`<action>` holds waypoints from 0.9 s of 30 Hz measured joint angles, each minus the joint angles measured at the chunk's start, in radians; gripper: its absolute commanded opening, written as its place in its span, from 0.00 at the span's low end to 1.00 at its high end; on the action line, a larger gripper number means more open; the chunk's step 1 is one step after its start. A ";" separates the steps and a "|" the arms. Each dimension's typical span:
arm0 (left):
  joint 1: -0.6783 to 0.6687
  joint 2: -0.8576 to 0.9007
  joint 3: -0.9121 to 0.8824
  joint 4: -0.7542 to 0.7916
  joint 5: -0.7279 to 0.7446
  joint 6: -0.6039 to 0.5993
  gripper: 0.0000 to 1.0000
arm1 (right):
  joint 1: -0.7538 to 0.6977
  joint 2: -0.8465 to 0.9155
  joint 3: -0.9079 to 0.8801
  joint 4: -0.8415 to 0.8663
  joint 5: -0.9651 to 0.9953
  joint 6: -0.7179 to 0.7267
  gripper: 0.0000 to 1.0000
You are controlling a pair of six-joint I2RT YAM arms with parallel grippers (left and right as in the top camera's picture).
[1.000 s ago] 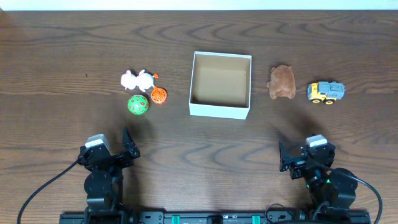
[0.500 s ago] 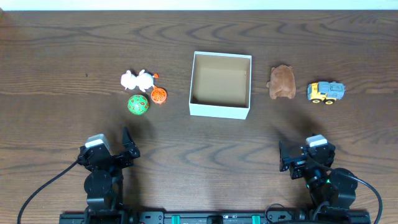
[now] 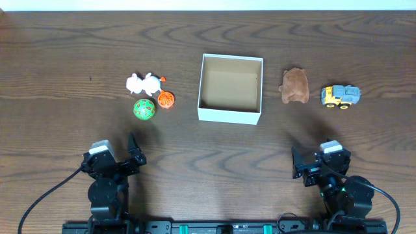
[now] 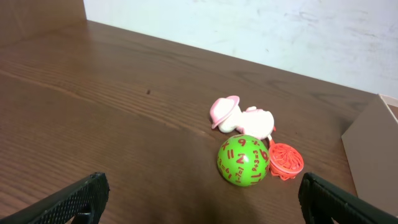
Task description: Pack container
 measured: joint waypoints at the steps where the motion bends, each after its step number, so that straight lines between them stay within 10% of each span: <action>1: 0.000 0.000 0.000 0.000 0.000 0.000 0.98 | 0.000 0.000 0.000 0.013 -0.010 0.004 0.99; 13: 0.000 0.108 0.127 -0.065 0.005 -0.031 0.98 | 0.000 0.068 0.034 0.187 -0.142 0.148 0.99; 27: 0.000 0.813 0.737 -0.309 0.008 0.010 0.98 | 0.000 0.892 0.746 -0.195 -0.135 0.145 0.99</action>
